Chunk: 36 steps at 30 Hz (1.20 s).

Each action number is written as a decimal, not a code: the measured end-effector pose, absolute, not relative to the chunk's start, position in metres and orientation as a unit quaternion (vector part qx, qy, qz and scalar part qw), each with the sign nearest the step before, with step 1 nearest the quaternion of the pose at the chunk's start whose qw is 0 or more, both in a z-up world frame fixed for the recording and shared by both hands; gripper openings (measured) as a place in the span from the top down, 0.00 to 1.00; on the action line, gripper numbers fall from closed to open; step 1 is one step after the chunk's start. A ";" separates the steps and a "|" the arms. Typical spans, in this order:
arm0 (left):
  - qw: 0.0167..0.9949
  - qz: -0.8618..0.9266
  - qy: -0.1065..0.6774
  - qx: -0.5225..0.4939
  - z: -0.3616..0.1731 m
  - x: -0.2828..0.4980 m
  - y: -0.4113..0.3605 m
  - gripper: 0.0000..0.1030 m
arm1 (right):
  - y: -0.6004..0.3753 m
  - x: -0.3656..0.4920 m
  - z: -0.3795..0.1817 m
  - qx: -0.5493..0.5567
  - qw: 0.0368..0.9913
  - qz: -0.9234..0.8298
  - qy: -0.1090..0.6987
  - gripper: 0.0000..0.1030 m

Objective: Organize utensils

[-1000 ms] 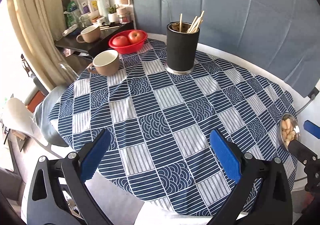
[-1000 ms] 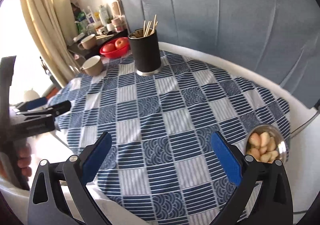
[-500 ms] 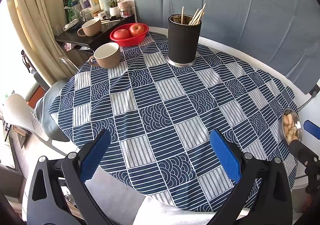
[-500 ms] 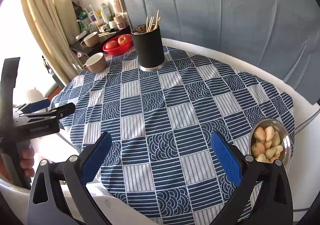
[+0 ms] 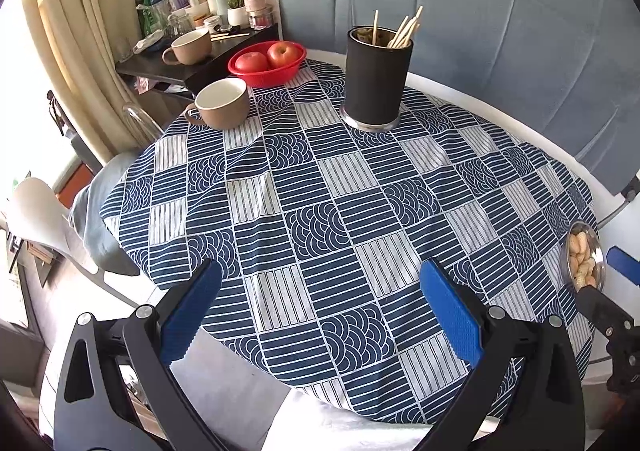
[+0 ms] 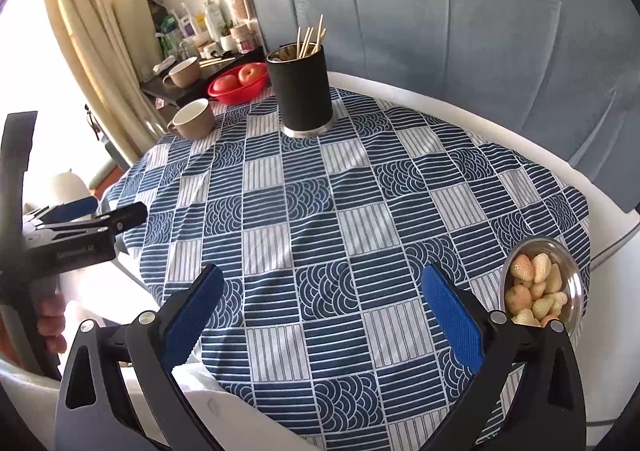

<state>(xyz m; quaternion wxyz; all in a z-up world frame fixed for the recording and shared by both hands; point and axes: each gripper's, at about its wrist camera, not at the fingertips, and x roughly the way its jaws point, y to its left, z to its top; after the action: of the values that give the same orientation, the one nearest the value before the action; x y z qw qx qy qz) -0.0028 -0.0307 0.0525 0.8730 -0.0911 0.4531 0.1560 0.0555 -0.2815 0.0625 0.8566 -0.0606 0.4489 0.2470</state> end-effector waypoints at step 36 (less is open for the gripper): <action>0.869 0.159 0.460 -0.089 0.051 -0.005 -0.035 0.06 | -0.277 0.052 0.058 -0.083 0.850 0.253 0.455 0.08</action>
<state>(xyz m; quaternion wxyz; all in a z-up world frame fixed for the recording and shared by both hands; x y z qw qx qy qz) -0.0051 -0.0354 0.0510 0.8688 -0.0890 0.4604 0.1592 0.0524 -0.2775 0.0582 0.8497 -0.0829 0.4552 0.2529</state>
